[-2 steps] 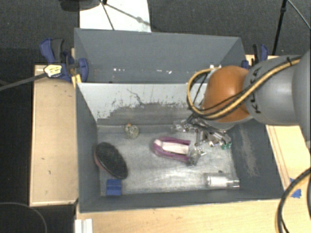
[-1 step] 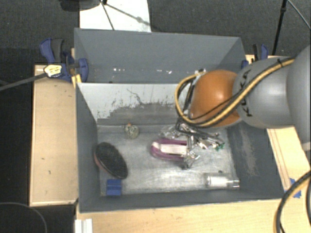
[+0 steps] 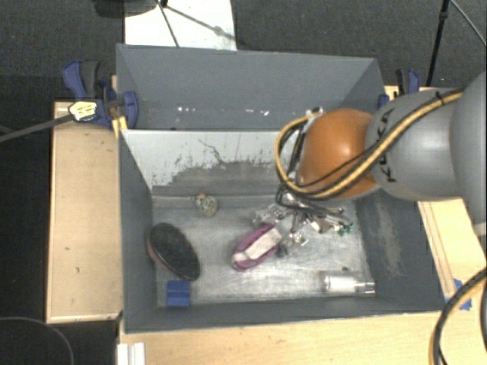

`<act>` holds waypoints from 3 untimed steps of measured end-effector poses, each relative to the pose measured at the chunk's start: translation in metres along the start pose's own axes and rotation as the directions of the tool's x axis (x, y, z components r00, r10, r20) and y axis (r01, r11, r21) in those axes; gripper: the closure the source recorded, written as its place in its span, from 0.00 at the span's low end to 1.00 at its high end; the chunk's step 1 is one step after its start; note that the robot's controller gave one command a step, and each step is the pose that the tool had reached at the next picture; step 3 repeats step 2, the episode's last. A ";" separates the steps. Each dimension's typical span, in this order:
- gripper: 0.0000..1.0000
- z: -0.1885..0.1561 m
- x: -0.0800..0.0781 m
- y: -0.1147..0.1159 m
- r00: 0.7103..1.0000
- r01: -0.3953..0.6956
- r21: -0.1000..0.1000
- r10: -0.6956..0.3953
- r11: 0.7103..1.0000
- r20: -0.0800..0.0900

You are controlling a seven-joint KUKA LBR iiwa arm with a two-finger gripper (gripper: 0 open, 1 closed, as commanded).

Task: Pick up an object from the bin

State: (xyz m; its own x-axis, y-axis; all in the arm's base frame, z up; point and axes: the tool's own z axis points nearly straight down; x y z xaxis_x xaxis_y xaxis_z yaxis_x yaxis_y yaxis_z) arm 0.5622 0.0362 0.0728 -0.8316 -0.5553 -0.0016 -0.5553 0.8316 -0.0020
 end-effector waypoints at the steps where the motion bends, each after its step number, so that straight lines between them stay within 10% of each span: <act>1: 1.00 -0.113 0.007 0.015 1.000 0.013 0.002 -0.013 1.000 0.006; 3: 1.00 -0.152 0.012 0.007 1.000 -0.030 0.001 0.030 1.000 0.005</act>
Offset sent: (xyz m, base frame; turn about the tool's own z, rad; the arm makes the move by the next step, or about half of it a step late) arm -0.0158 0.0078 0.1085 -0.0126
